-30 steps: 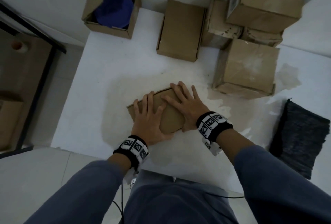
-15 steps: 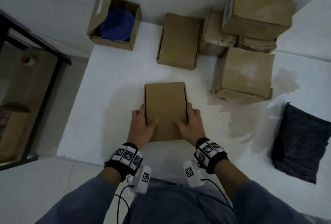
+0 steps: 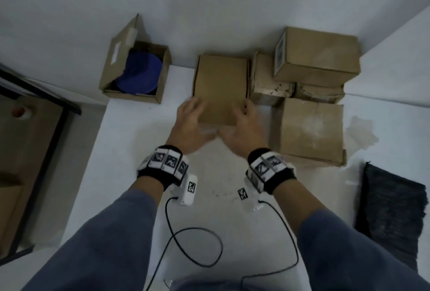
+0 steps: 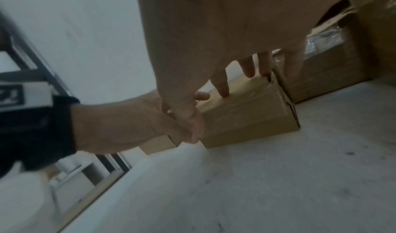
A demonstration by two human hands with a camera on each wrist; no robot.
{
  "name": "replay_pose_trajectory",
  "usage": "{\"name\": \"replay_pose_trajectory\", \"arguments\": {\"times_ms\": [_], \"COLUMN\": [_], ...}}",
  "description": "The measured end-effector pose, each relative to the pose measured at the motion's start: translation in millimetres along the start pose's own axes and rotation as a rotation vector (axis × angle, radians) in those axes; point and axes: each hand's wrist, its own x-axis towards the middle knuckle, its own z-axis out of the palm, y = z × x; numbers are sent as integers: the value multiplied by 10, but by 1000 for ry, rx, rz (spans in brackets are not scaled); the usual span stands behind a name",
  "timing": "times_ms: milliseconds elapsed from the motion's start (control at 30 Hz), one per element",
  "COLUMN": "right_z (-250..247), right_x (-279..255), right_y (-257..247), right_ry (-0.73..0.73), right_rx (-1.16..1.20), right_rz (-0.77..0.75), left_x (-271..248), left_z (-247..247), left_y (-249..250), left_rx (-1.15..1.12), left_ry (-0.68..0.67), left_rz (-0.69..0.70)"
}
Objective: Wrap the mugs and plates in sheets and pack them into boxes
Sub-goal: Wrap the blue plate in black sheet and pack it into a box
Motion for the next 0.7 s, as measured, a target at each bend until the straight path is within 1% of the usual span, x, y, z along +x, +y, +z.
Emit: {"name": "replay_pose_trajectory", "arguments": {"times_ms": [33, 67, 133, 167, 300, 367, 467, 600, 700], "right_z": [53, 103, 168, 183, 231, 207, 171, 177, 125], "right_x": [-16, -36, -56, -51, 113, 234, 297, 253, 300], "right_y": [-2, 3, 33, 50, 118, 107, 59, 1, -4], "right_ry": [-21, -37, -5, 30, 131, 152, 114, 69, 43], "right_rx": [-110, -213, -338, -362, -355, -351, -355, -327, -267], "right_rz": [-44, -72, -88, -94, -112, -115, -83, -17, -3], "left_x": [22, 38, 92, 141, 409, 542, 664, 634, 568], "left_z": [47, 76, 97, 89, 18, 1, -17, -35, -51], "left_y": [-82, -149, -233, -255, -315, -343, -386, -409, -374], "left_rx": [87, 104, 48, 30, 39, 52, 31, -21, 2], "left_ry": [-18, -1, 45, 41, -55, -103, -169, -213, -201], "left_rz": [39, 64, 85, 88, 80, 70, 64, 37, -7]}}
